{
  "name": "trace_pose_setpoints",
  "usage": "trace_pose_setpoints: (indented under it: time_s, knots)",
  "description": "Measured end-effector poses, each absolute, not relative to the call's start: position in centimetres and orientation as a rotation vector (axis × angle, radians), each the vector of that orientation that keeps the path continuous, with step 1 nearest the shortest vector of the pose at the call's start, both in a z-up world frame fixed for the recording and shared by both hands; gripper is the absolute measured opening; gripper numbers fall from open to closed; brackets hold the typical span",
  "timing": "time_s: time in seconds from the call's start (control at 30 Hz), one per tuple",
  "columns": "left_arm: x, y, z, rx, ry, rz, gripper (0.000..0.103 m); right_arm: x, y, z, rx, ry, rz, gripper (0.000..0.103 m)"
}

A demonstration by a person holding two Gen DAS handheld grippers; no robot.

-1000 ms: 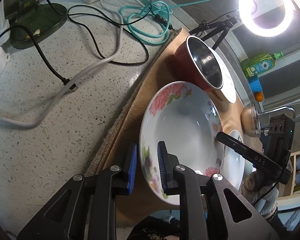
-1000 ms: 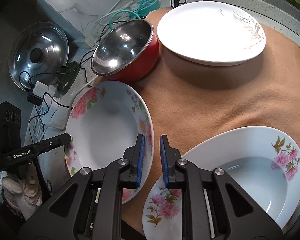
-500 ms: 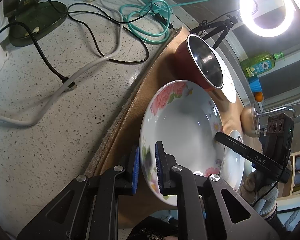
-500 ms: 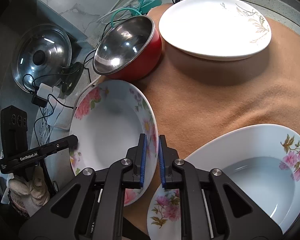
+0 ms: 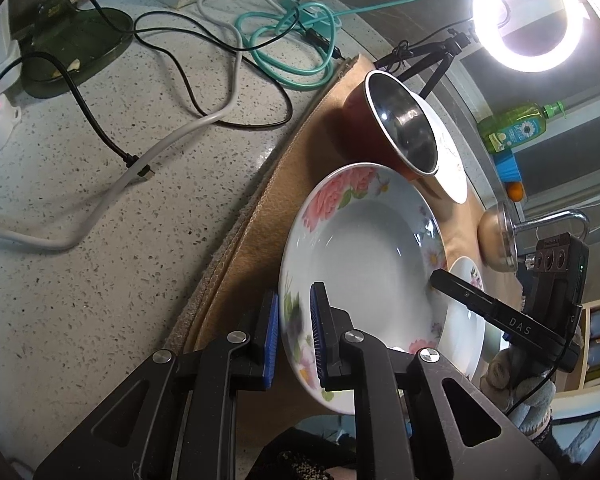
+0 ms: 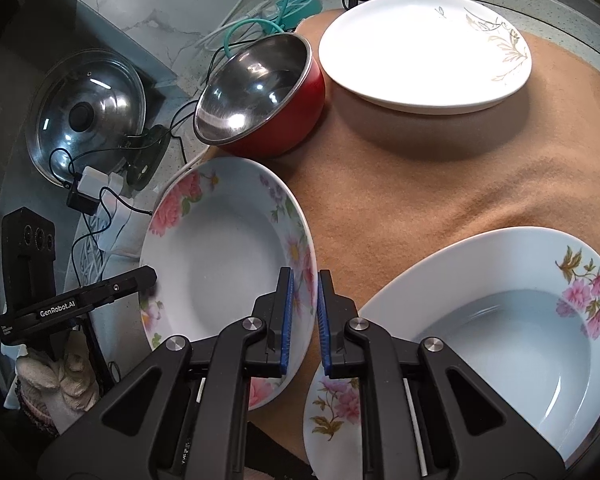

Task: Organize plates and bowls
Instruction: 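Carry the rose plate onto the blossom plate while the right tool holds it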

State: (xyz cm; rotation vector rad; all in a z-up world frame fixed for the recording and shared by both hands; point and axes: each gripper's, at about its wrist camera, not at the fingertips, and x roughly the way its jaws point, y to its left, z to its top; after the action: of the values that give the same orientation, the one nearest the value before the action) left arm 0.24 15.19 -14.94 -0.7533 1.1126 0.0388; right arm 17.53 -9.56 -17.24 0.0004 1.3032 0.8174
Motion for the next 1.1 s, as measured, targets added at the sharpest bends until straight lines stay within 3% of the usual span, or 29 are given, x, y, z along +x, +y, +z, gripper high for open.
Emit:
trace_pose_setpoints:
  time_s: [1.1]
  knots:
    - [4.7, 7.3, -12.1, -0.642, 1.127, -0.171, 0.013, 16.7, -20.8, -14.3, 0.186, 1.257, 0.640, 0.011]
